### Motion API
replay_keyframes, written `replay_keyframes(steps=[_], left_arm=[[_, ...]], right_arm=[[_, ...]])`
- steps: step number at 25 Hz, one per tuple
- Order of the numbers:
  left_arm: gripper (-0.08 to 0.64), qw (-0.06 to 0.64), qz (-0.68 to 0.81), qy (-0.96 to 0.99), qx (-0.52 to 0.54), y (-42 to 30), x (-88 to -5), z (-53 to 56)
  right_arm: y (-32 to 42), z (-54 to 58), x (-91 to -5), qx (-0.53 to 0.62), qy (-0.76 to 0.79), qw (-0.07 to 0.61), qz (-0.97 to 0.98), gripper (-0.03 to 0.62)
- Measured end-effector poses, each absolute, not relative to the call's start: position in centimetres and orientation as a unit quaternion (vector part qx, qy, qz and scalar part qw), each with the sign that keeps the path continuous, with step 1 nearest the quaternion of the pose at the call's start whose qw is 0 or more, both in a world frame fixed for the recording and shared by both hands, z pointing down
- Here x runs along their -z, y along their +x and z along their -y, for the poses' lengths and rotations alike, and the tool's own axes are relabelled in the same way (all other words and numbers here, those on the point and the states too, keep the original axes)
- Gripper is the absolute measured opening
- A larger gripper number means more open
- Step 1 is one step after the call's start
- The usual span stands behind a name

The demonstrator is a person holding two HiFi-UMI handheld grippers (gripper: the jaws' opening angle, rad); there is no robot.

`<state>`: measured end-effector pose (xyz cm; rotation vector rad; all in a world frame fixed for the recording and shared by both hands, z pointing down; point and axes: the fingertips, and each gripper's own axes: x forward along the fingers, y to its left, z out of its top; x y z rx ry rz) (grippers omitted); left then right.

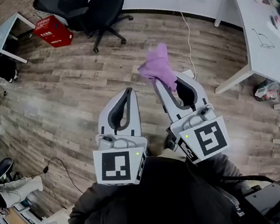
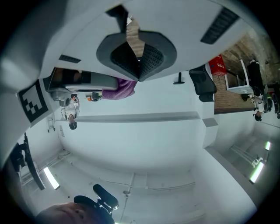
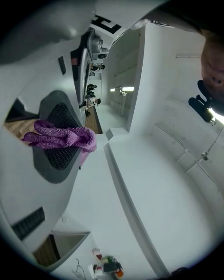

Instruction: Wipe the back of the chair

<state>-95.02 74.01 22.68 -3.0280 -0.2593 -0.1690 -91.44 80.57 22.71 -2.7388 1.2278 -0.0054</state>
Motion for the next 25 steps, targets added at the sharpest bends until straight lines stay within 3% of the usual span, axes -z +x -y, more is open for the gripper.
replay_keyframes(steps=[12,15,25], left_arm=[[0.009,0.019,0.061,-0.995,0.081,-89.7,-25.4,-69.9],[0.009,-0.017,0.054,-0.996,0.071,-85.8,-25.4,-66.9],[0.009,-0.013,0.086,-0.995,0.043,-70.5,-23.3,-53.5]], right_arm=[[-86.6,-76.8,-24.8,0.031,-0.897,0.077,-0.435,0.100],[-83.2,-74.1,-25.3,0.038,-0.897,0.068,-0.436,0.100],[-69.4,-60.7,-22.6,0.023,-0.902,0.056,-0.428,0.100]])
